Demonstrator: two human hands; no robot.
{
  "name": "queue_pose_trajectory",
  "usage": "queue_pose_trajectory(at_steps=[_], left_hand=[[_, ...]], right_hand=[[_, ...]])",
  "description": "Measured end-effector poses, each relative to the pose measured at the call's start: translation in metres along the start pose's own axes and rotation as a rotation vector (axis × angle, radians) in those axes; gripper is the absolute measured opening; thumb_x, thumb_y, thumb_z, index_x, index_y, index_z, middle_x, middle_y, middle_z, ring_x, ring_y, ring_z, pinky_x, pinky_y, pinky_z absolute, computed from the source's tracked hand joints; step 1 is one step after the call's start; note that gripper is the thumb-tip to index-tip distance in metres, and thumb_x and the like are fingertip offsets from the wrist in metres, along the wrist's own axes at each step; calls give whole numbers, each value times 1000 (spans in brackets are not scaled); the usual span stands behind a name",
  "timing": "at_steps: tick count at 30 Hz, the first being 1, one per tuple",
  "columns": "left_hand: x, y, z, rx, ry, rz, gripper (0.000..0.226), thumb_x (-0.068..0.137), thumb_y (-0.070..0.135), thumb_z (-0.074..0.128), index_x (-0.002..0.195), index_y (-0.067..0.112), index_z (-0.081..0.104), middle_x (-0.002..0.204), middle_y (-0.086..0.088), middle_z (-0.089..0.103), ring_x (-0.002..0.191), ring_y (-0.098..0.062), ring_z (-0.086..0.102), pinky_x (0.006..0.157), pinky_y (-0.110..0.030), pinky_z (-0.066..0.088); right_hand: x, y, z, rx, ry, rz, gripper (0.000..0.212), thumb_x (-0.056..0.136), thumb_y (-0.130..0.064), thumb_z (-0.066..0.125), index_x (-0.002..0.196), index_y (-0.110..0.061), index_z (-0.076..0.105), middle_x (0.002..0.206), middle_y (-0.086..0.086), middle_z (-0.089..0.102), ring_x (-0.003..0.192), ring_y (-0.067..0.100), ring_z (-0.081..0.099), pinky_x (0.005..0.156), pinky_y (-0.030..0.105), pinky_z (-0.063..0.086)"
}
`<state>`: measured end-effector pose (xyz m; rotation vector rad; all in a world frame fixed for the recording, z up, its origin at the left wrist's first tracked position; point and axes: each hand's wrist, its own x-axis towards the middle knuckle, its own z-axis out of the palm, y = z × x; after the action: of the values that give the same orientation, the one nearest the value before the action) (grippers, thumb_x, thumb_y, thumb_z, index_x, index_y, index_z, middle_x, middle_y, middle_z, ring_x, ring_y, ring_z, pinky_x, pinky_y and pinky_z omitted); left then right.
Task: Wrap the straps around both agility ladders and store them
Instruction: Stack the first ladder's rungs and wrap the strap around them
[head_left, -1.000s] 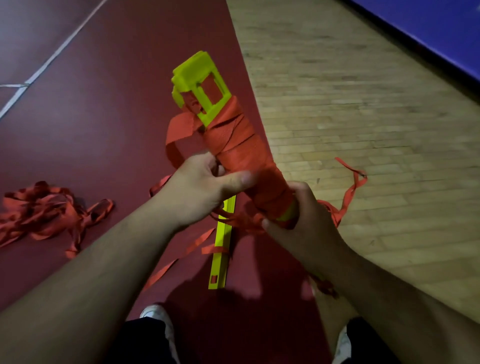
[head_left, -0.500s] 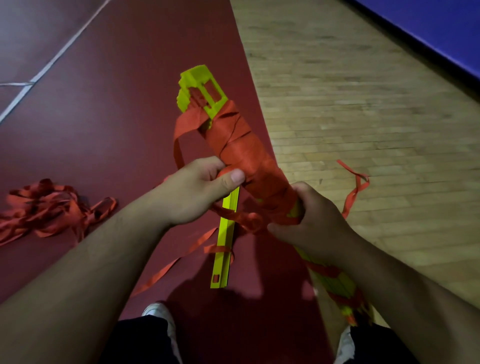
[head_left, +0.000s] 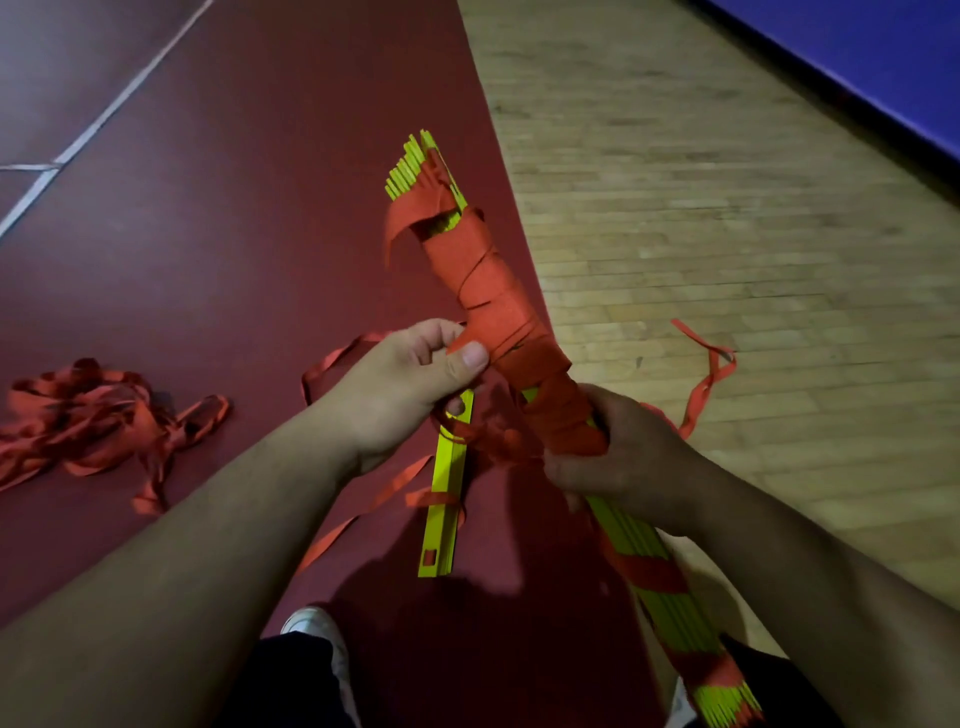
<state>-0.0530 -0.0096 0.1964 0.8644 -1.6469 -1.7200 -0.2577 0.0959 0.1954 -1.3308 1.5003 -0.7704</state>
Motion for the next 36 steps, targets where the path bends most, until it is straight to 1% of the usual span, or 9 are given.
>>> queue_pose_trajectory(at_steps=[4,8,10,12,17,23,26,29,36], left_hand=[[-6,2,2,-30,-111,29,90,62,76,74,109,0,61,76,-3,54,54,-9,43,60,-30,34],[-8,5,14,-19,-97,61,61,65,75,72,63,14,69,53,0,54,56,-29,47,55,-29,36],[-8,7,23,-88,-24,75,50,75,59,77,80,10,67,66,-16,61,62,-28,58,53,-29,46],[-8,15,29,-101,30,84,44,80,43,73,95,3,61,79,-35,59,73,-33,59,60,-44,48],[-9,28,33,-40,148,150,17,97,8,55,81,14,52,50,15,60,46,4,55,48,-7,40],[-13,38,37,-41,311,196,18,91,25,60,77,17,53,48,10,54,43,-5,44,41,-14,32],[-11,36,35,-20,373,233,43,83,39,73,81,2,50,61,-12,48,52,-18,39,41,-21,30],[-11,38,33,0,394,263,57,81,43,73,85,-8,48,67,-14,48,54,-17,38,42,-23,30],[-12,43,36,102,345,299,25,91,17,63,67,17,56,46,18,57,46,6,55,49,-6,39]], right_hand=[[-4,0,1,231,-281,50,21,70,-11,73,88,-12,63,69,15,66,58,28,64,62,37,50],[-3,4,0,277,-427,139,50,60,-28,70,100,2,64,86,25,68,77,36,67,70,41,54],[1,8,0,220,-363,150,55,57,-32,70,102,-2,67,90,22,69,84,37,65,78,46,52],[2,9,2,226,-273,130,56,57,-33,72,107,-8,67,92,17,70,86,35,65,82,50,51],[-1,1,3,76,-35,14,64,62,-41,90,118,-39,61,110,-2,75,102,19,73,94,52,56],[-1,-6,8,-103,152,-41,65,60,-43,94,114,-46,57,105,-16,74,95,0,70,88,37,58],[1,-4,14,-146,183,-27,67,58,-43,94,111,-49,53,102,-18,73,91,-5,69,86,34,58],[2,-2,19,-196,253,-39,66,60,-40,95,110,-47,52,100,-20,71,87,-7,68,81,31,58],[6,-9,15,-504,545,-108,56,73,-37,81,120,-28,54,90,-9,64,86,23,67,66,32,50]])
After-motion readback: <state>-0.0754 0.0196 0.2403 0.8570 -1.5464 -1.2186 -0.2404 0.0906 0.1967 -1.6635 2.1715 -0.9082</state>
